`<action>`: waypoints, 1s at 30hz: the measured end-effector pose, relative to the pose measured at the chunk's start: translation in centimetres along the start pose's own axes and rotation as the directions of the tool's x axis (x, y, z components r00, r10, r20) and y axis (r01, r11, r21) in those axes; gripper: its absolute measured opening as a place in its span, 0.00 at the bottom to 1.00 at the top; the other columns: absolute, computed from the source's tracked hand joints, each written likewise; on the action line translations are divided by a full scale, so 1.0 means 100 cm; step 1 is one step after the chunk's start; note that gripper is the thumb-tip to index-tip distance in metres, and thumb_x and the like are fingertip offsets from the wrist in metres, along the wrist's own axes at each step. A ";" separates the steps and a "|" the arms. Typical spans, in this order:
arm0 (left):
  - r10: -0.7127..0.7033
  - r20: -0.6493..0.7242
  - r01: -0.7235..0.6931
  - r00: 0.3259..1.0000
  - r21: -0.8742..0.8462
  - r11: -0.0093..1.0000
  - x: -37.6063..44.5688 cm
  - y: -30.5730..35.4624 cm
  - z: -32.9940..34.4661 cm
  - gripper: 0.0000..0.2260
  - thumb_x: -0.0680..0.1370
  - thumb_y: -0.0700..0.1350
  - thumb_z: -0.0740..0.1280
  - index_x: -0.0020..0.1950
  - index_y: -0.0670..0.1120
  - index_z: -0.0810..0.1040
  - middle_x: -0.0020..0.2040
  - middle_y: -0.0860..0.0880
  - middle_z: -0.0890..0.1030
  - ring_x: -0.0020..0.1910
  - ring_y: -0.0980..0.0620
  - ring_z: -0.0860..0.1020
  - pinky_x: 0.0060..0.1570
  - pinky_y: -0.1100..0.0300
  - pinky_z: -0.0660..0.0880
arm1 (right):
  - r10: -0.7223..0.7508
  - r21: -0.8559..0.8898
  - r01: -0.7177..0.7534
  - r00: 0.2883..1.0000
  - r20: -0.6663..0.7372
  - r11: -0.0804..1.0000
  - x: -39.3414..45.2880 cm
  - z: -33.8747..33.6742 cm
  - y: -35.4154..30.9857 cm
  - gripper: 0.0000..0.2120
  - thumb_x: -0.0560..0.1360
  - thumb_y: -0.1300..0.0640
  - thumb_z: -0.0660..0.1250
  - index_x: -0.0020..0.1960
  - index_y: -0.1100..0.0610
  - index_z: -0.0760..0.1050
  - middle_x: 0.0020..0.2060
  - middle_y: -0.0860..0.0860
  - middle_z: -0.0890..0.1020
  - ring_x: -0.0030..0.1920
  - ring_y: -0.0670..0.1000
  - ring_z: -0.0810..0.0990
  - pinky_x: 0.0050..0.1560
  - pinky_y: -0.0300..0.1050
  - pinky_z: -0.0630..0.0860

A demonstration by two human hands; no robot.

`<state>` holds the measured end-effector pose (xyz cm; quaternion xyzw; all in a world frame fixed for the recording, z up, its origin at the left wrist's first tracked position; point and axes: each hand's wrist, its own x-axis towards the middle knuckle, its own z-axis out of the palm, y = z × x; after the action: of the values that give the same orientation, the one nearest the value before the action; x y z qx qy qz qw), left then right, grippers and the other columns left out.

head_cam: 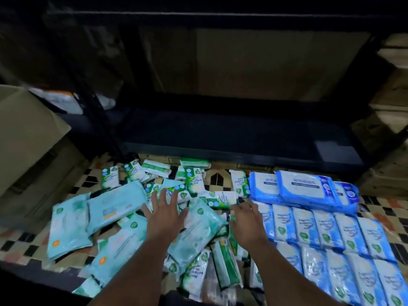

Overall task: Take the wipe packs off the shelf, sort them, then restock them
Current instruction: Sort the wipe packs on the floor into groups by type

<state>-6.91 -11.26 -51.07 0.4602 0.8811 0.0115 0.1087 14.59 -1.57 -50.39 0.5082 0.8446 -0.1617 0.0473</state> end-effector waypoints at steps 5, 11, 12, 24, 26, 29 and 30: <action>0.037 0.065 -0.046 0.997 0.150 0.988 0.045 0.007 -0.006 0.37 0.78 0.64 0.60 0.82 0.57 0.45 0.83 0.45 0.46 0.81 0.38 0.40 0.75 0.31 0.42 | -0.018 -0.137 0.021 1.000 0.021 0.990 0.044 0.002 -0.004 0.36 0.78 0.53 0.66 0.81 0.47 0.52 0.79 0.62 0.53 0.79 0.67 0.41 0.78 0.61 0.39; 0.062 0.130 -0.076 0.990 0.100 0.992 0.090 0.003 -0.013 0.34 0.76 0.61 0.66 0.77 0.48 0.62 0.68 0.44 0.73 0.66 0.43 0.74 0.64 0.46 0.72 | 0.032 -0.392 0.029 0.989 0.147 0.919 0.099 0.008 0.000 0.45 0.71 0.30 0.66 0.80 0.40 0.49 0.78 0.70 0.40 0.73 0.74 0.26 0.67 0.74 0.23; 0.041 0.084 -0.043 0.996 0.025 0.999 0.095 0.002 -0.014 0.34 0.77 0.62 0.66 0.77 0.47 0.63 0.67 0.44 0.74 0.64 0.43 0.75 0.60 0.48 0.74 | 0.051 -0.405 0.022 0.984 0.170 0.914 0.105 0.009 0.002 0.46 0.69 0.26 0.65 0.80 0.40 0.51 0.78 0.69 0.41 0.73 0.75 0.27 0.64 0.75 0.22; -0.160 0.174 0.195 0.972 -0.207 0.959 0.133 0.065 0.007 0.44 0.79 0.64 0.62 0.80 0.37 0.44 0.76 0.34 0.59 0.70 0.35 0.69 0.61 0.45 0.75 | 0.074 -0.124 -0.112 0.958 -0.275 0.986 0.115 0.025 0.010 0.35 0.74 0.31 0.55 0.64 0.60 0.73 0.59 0.58 0.76 0.61 0.60 0.71 0.62 0.58 0.64; -0.195 0.194 0.227 0.961 -0.156 0.961 0.130 0.073 0.011 0.50 0.76 0.69 0.63 0.80 0.37 0.43 0.75 0.35 0.58 0.71 0.37 0.69 0.60 0.47 0.75 | 0.175 -0.108 -0.210 0.948 -0.268 0.972 0.123 0.023 0.007 0.34 0.76 0.32 0.57 0.63 0.62 0.73 0.58 0.59 0.77 0.60 0.60 0.70 0.59 0.56 0.63; -0.196 0.157 0.212 0.968 -0.086 0.974 0.127 0.080 0.013 0.56 0.69 0.72 0.70 0.79 0.39 0.45 0.71 0.37 0.64 0.69 0.39 0.68 0.58 0.49 0.76 | 0.259 -0.132 -0.282 0.951 -0.168 0.950 0.133 0.022 -0.001 0.32 0.78 0.34 0.58 0.64 0.62 0.69 0.61 0.61 0.76 0.63 0.62 0.67 0.61 0.55 0.62; -0.187 0.144 0.201 0.972 -0.087 0.976 0.128 0.079 0.016 0.53 0.70 0.70 0.71 0.78 0.39 0.47 0.70 0.38 0.67 0.69 0.39 0.68 0.57 0.49 0.77 | 0.273 -0.151 -0.291 0.953 -0.129 0.945 0.136 0.025 -0.002 0.30 0.78 0.36 0.59 0.66 0.61 0.66 0.63 0.63 0.75 0.65 0.62 0.66 0.63 0.55 0.61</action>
<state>-7.27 3.56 -54.02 0.3653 0.9108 0.0142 0.1916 7.67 9.00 -55.99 0.6259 0.7751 -0.0540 0.0679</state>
